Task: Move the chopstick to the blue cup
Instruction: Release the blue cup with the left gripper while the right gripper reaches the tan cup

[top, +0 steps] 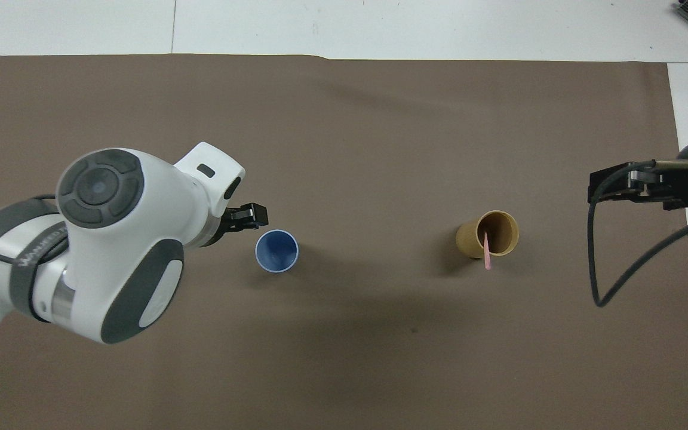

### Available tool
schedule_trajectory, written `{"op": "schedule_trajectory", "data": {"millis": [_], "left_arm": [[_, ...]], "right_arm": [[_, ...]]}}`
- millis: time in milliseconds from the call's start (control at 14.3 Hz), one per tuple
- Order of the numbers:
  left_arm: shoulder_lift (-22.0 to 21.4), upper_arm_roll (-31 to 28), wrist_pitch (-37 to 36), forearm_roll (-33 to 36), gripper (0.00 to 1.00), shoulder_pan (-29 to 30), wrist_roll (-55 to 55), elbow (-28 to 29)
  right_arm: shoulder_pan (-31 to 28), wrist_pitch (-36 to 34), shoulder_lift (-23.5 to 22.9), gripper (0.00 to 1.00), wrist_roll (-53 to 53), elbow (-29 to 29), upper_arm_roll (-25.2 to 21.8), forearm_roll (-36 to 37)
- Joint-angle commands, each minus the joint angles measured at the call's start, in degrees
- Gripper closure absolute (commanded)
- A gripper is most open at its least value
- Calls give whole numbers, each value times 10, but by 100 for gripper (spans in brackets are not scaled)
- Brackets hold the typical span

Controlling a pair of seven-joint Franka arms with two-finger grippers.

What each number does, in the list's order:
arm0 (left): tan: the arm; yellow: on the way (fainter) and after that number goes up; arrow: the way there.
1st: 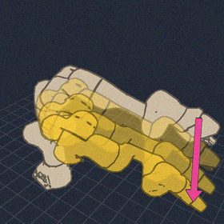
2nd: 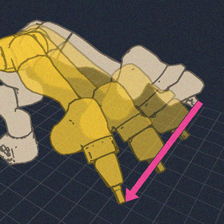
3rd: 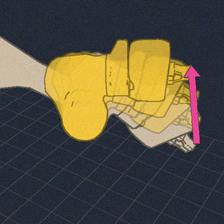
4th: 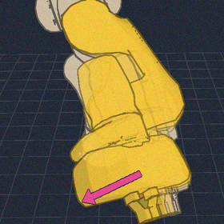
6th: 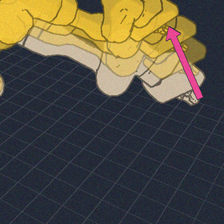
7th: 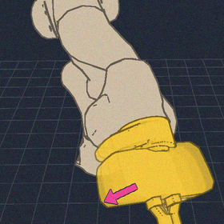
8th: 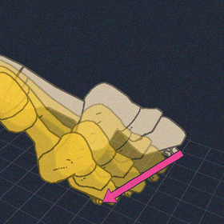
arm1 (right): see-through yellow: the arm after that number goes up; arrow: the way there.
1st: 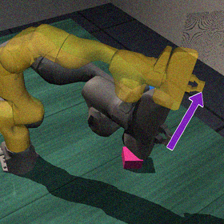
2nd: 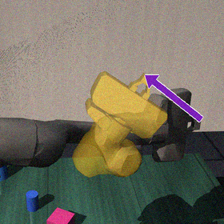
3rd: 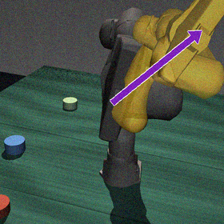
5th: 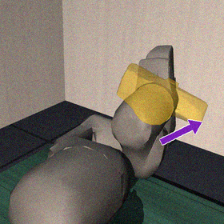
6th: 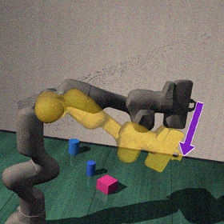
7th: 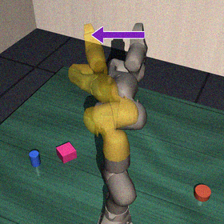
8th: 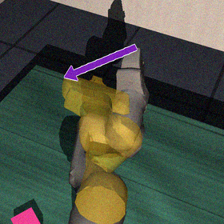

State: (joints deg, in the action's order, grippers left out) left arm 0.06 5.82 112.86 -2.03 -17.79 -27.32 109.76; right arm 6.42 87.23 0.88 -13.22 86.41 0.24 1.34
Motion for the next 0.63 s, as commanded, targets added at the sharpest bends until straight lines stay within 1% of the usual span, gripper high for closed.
{"op": "schedule_trajectory", "data": {"millis": [0, 280, 419, 559], "left_arm": [[-19, 2, -53, 1, 0, 43, 95, -19], [-18, 1, -119, 3, 0, 96, 175, -81], [-17, 1, -140, 4, 0, 129, 226, -106], [-17, 1, -163, 4, 0, 158, 250, -132]], "right_arm": [[22, 29, 12, 0, -29, 35, 2, 4], [71, 70, 11, 0, -66, 70, 2, 16], [97, 87, 7, 0, -92, 78, 2, 34], [116, 103, 3, 0, -121, 93, 2, 43]]}}
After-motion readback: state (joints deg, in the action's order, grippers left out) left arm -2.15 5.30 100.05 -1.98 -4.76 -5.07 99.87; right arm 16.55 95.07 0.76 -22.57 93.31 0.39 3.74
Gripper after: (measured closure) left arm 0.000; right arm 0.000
